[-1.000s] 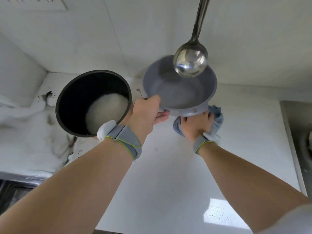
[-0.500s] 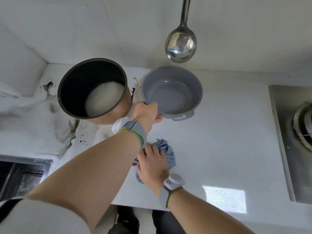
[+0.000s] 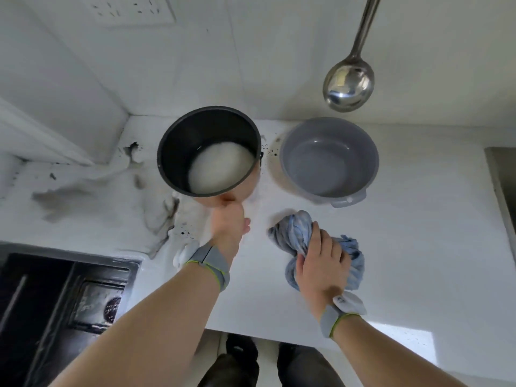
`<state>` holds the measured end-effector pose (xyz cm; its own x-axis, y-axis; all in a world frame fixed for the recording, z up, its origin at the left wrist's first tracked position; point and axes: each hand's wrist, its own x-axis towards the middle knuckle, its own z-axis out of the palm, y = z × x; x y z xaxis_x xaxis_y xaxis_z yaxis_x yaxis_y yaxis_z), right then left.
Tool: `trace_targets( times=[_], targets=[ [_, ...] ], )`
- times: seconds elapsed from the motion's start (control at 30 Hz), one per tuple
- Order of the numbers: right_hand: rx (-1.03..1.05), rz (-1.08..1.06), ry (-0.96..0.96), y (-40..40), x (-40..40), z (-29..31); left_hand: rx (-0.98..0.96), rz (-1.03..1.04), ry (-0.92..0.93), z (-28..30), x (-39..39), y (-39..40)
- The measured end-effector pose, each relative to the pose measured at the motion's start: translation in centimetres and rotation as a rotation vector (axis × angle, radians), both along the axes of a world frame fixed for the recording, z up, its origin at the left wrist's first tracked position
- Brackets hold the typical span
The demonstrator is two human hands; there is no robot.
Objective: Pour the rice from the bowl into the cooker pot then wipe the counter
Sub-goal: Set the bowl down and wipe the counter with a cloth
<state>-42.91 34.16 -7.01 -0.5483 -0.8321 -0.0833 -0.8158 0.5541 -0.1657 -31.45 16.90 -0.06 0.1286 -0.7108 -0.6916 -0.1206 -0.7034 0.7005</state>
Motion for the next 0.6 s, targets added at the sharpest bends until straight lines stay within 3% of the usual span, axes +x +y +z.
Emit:
trace_targets(
  times=[0.2, 0.43, 0.6],
  targets=[
    [0.045, -0.149, -0.004, -3.4, 2.2, 0.3, 0.054, 0.288, 0.133, 1.7, 8.3, -3.0],
    [0.044, -0.292, -0.138, -7.9, 4.9, 1.7, 0.079, -0.133, 0.139, 4.6, 10.6, -8.8],
    [-0.209, -0.419, -0.190, -7.0, 9.3, 0.8, 0.142, -0.180, 0.257, 3.9, 10.7, -10.0]
  ],
)
